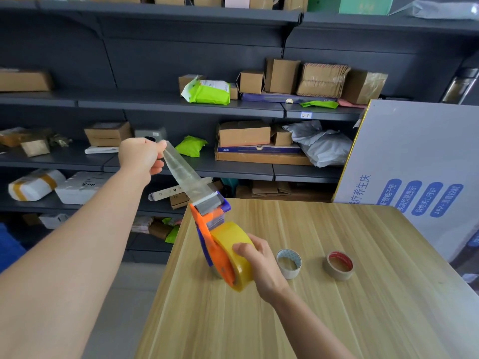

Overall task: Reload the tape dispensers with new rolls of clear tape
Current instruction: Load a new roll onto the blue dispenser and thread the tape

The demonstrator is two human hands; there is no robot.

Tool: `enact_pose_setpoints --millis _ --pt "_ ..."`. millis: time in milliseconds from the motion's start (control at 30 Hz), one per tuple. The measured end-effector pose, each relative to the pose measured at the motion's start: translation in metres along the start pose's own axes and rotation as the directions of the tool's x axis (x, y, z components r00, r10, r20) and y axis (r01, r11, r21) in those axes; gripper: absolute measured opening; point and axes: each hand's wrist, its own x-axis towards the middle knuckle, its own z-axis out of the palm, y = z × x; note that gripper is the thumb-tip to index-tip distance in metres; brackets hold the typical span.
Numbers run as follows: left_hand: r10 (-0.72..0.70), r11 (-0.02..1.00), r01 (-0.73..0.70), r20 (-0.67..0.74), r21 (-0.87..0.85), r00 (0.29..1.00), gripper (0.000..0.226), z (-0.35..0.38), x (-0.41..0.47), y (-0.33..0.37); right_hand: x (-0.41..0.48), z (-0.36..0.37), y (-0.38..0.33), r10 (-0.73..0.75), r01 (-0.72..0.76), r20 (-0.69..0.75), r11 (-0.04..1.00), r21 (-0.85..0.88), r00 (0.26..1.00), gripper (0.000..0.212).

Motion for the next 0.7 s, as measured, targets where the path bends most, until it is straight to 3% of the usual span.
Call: enact_pose_setpoints --millis 67,267,333,467,600,700 --pt "-0.041 0.998 0.041 0.002 0.047 0.999 0.026 -0.001 0.001 -0.012 -0.002 -0.001 0.001 0.025 -0.025 -0.011 1.000 0.018 1.000 0.054" --pt "-0.131 0.983 0.128 0.018 0.130 0.991 0.025 0.002 -0.005 -0.045 -0.012 -0.004 -0.006 0.112 -0.107 -0.029 0.985 0.138 0.993 0.016" --pt "-0.173 0.979 0.168 0.030 0.119 0.985 0.024 0.005 -0.009 -0.055 -0.013 -0.006 -0.008 0.145 -0.132 -0.060 0.976 0.171 0.988 0.026" --pt "-0.256 0.963 0.247 0.075 0.106 0.964 0.017 0.013 -0.019 -0.077 -0.008 -0.005 -0.004 0.231 -0.193 -0.142 0.951 0.242 0.962 0.069" --pt "-0.341 0.940 0.331 0.154 0.089 0.927 0.014 0.025 -0.036 -0.093 -0.002 -0.008 -0.004 0.293 -0.220 -0.177 0.913 0.342 0.940 0.079" --pt "-0.436 0.899 0.426 0.302 0.101 0.848 0.003 0.029 -0.048 -0.104 0.003 -0.011 -0.007 0.325 -0.233 -0.180 0.886 0.401 0.928 0.076"
